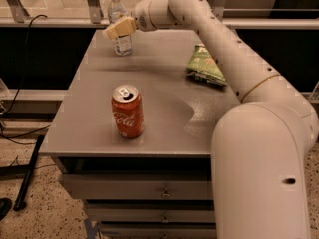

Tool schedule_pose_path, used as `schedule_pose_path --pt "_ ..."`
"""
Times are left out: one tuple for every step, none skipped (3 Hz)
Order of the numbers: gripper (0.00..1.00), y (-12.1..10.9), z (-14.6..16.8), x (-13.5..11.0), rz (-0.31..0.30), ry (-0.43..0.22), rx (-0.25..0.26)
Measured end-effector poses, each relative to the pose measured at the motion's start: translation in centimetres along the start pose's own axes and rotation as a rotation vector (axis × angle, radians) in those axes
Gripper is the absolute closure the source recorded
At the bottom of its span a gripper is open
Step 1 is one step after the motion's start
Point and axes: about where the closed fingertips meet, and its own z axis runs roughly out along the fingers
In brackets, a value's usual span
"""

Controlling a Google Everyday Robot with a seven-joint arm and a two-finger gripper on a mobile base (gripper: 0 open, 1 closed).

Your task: Move blue plastic bottle near coke can

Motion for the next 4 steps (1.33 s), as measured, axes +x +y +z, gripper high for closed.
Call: schedule_pose_path --pt "0.18 0.3 1.9 0.4 0.051 0.004 -0.019" --pt "0.41 0.3 3.0 0.5 0.090 -0.004 -0.026" --pt "0.64 0.2 3.2 0.4 0.117 -0.020 -0.025" --pt "0.87 0.1 2.0 -0.4 0.131 -0.045 -0.043"
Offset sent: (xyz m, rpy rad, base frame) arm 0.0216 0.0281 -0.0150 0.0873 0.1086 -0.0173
